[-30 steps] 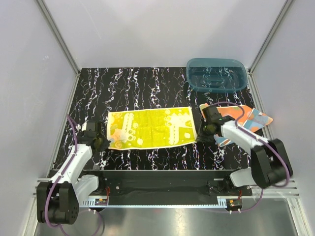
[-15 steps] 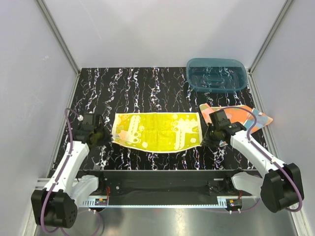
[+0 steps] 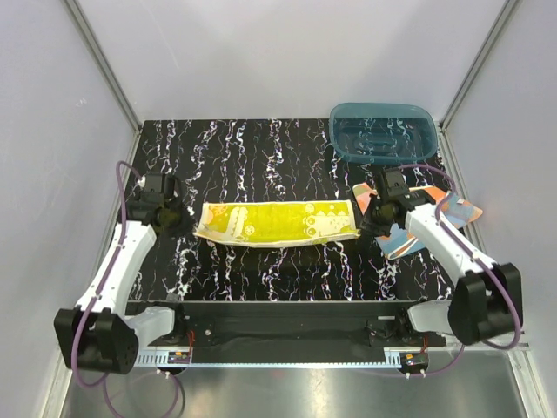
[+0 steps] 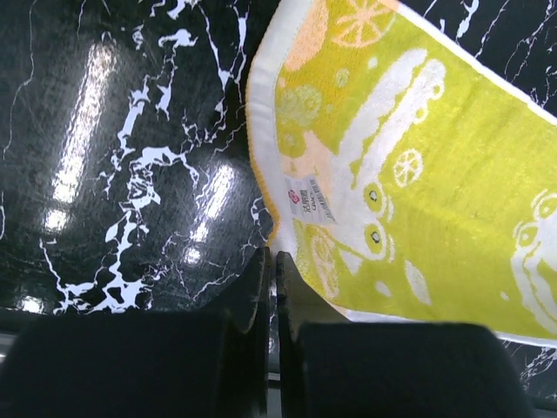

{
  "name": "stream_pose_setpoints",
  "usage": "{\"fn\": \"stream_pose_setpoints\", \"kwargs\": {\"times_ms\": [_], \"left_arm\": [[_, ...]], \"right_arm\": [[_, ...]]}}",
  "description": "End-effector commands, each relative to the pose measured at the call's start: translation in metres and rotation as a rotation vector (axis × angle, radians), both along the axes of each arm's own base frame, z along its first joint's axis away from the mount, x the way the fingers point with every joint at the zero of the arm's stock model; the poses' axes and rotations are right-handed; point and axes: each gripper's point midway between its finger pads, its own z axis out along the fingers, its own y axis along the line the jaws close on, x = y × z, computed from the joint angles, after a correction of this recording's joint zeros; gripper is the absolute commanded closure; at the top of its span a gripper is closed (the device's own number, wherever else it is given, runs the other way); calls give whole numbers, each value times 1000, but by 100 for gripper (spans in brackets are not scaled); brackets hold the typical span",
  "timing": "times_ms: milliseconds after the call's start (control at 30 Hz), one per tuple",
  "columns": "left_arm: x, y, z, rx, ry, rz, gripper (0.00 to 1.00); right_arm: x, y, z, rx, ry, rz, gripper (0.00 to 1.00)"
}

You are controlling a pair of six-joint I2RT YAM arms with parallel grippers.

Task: Roll the towels
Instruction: Fold the towel

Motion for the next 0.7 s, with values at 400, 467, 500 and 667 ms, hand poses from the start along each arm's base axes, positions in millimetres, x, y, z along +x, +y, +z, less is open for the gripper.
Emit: {"fn": "stream_pose_setpoints", "kwargs": {"times_ms": [400, 467, 500, 667], "left_arm": [[82, 10, 0, 71, 11, -25, 100], [90, 10, -6, 73, 22, -28, 100], [93, 10, -7, 75, 27, -29, 100], [108, 12, -22, 96, 64, -30, 100]], "right_arm": [[88, -1, -4, -21, -6, 52, 100], [96, 0, -8, -21, 2, 57, 100], [98, 0, -9, -18, 6, 57, 100], [110, 1, -20, -22, 25, 62, 100]]}}
